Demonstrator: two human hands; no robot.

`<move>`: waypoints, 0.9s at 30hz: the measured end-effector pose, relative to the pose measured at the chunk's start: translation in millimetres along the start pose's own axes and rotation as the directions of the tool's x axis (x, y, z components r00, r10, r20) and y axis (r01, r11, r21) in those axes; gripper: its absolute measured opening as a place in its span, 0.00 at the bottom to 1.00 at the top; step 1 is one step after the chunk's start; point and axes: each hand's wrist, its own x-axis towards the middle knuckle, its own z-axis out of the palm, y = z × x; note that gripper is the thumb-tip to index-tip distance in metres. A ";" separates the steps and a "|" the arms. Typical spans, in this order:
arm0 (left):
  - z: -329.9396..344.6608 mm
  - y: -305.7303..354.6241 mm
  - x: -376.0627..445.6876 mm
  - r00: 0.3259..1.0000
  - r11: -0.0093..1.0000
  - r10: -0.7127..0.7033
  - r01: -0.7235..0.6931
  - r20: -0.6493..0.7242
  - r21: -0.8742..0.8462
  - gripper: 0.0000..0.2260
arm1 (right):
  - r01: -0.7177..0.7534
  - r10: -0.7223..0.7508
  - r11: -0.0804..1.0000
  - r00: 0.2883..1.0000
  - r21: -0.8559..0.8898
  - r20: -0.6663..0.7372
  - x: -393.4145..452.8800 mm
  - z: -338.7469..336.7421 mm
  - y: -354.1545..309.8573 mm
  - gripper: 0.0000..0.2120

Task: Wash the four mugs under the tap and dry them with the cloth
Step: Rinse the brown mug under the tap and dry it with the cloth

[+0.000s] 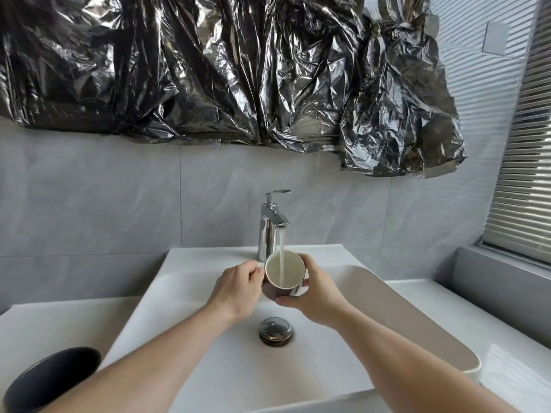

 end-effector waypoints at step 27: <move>-8.8 6.8 -5.6 0.985 0.988 0.104 -0.087 -0.134 0.127 0.20 | -0.075 0.060 0.994 0.984 0.082 0.166 -0.8 6.0 -0.2 0.36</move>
